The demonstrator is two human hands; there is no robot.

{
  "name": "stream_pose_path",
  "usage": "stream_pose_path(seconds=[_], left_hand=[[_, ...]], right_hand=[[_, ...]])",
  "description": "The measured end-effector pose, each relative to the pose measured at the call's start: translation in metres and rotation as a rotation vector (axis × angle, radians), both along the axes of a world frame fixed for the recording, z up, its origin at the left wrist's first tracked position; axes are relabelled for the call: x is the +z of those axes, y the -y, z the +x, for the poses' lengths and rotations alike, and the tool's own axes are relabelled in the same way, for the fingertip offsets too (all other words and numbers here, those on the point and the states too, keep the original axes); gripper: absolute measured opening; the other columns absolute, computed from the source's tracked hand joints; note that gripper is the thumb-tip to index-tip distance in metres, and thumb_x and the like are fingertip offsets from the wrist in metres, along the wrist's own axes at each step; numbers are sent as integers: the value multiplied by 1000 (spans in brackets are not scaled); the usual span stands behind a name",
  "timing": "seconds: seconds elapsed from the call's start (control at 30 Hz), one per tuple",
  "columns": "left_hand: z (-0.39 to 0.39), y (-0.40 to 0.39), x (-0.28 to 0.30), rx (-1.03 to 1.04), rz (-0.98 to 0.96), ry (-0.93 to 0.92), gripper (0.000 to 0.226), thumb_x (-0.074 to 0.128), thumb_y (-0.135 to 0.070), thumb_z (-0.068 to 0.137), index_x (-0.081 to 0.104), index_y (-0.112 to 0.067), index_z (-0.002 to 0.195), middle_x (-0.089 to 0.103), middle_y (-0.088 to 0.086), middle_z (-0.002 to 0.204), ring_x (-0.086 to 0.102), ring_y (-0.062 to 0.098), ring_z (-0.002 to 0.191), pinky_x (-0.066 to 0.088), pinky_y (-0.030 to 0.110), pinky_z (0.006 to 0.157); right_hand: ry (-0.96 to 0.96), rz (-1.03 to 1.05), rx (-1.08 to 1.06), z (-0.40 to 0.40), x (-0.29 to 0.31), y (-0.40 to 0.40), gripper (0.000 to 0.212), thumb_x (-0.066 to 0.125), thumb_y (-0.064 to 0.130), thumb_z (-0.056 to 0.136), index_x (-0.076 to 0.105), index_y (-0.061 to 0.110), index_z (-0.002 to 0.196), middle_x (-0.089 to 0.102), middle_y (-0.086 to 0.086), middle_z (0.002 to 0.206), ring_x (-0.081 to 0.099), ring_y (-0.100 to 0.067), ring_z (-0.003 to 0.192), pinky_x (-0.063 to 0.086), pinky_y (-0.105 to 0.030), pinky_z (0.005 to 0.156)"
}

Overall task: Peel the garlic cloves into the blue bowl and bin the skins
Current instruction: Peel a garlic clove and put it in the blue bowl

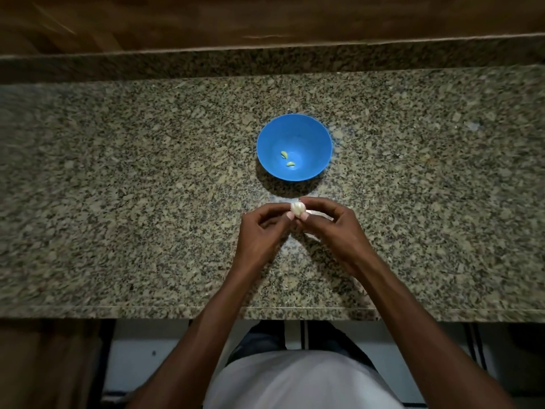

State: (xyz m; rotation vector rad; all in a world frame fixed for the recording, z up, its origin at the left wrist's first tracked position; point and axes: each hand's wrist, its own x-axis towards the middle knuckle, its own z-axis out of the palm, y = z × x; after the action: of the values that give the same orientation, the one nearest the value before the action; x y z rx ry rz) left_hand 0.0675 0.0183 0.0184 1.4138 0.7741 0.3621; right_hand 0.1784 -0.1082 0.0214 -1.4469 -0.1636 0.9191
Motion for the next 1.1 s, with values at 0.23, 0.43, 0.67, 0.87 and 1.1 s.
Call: stream_pose_path(seconds=[0.23,0.43,0.67,0.87,1.1], left_hand=[[5,13,-4,30,263,-61,19,83,-21,89,82,-9,104,79,0,97,76,13,93,64,33,83],[10,25,-8,3,610,-175,16,82,-23,88,78,-11,100,76,-5,92,72,2,76,63,26,69],[15,38,-2,-10,713,-314,17,74,-29,86,75,-13,91,72,-3,79,68,7,67,61,34,62],[15,40,-9,-61,786,-366,10,70,-20,89,71,-10,91,68,0,76,62,16,64,55,40,61],[0,33,-9,28,393,-317,19,76,-24,95,80,-10,107,79,-2,87,74,3,77,61,20,70]], right_hand=[[-29,2,86,15,-4,11,26,82,17,91,77,4,113,80,-14,108,76,-35,107,60,-46,100],[-40,-9,53,17,-9,15,25,83,14,90,77,1,111,80,-15,103,77,-32,103,63,-41,94],[34,-90,61,12,-21,18,27,83,17,90,80,7,115,82,-5,104,78,-19,102,62,-43,97],[26,-107,97,9,-29,21,30,84,22,90,80,8,117,81,-7,106,78,-23,104,62,-49,96],[-95,-62,67,3,-22,21,27,81,16,92,79,1,114,81,-13,102,79,-29,96,63,-50,93]])
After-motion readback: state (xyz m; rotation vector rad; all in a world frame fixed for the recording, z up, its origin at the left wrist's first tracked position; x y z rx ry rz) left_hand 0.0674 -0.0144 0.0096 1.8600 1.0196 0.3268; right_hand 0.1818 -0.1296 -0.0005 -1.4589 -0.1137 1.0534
